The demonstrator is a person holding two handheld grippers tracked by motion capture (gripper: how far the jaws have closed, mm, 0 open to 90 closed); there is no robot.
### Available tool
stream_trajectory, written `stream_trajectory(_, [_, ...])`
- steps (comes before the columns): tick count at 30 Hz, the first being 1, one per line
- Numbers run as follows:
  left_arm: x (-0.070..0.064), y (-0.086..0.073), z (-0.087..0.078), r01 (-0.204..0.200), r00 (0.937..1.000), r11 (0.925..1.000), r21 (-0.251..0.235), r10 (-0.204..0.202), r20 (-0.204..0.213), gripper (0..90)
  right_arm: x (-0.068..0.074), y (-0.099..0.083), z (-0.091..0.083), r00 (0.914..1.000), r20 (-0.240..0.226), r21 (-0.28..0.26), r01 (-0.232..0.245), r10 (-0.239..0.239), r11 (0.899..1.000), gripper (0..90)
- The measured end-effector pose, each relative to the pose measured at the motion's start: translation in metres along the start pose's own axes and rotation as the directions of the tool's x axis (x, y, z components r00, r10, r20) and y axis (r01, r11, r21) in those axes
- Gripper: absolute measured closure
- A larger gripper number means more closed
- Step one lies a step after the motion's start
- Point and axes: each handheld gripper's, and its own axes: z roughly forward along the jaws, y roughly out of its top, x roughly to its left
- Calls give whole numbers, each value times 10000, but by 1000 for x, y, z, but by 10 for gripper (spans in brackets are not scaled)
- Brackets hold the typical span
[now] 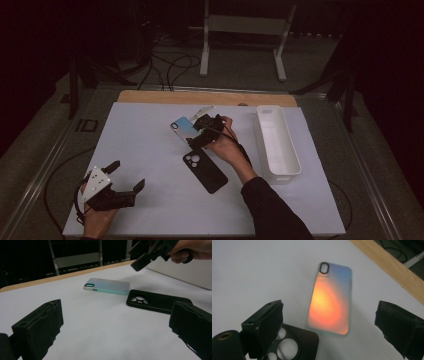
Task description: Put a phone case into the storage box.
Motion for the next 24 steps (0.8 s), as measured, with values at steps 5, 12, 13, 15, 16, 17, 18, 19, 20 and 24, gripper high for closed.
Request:
stream_trajectory(5, [0,0,0,0,10000,10000,5,0,11,0,-5,-2,15,9999,-100,339,-97,101,9994,79])
stream_trajectory(12, [0,-1,1,-11,10000,10000,48,11,17,0,-12,-9,36,9985,-206,876,-480,500,9950,79])
stream_trajectory(13, [0,-1,1,-7,10000,10000,45,7,20,0,-13,-10,39,9985,-220,928,-479,502,9945,79])
stream_trajectory(15, [0,-1,1,-3,10000,10000,55,3,27,0,-14,-11,45,9981,-249,1017,-543,571,9933,79])
stream_trajectory(16, [0,-1,1,4,10000,10000,52,-4,34,0,-14,-12,47,9978,-249,1066,-592,622,9925,79])
stream_trajectory(17, [0,-1,1,-1,10000,10000,56,1,37,0,-14,-12,50,9977,-255,1135,-592,624,9918,79])
stream_trajectory(18, [0,-1,1,-2,10000,10000,58,2,41,0,-14,-13,52,9974,-292,1192,-622,661,9909,79])
stream_trajectory(19, [0,-1,1,2,10000,10000,62,-3,44,0,-14,-13,55,9976,-282,1231,-597,636,9906,79])
stream_trajectory(20, [0,-1,1,8,10000,10000,69,-8,40,0,-14,-13,57,9973,-319,1250,-622,666,9902,79])
stream_trajectory(24, [0,-1,1,25,10000,10000,73,-25,45,0,-14,-13,67,9972,-292,1532,-640,692,9861,79])
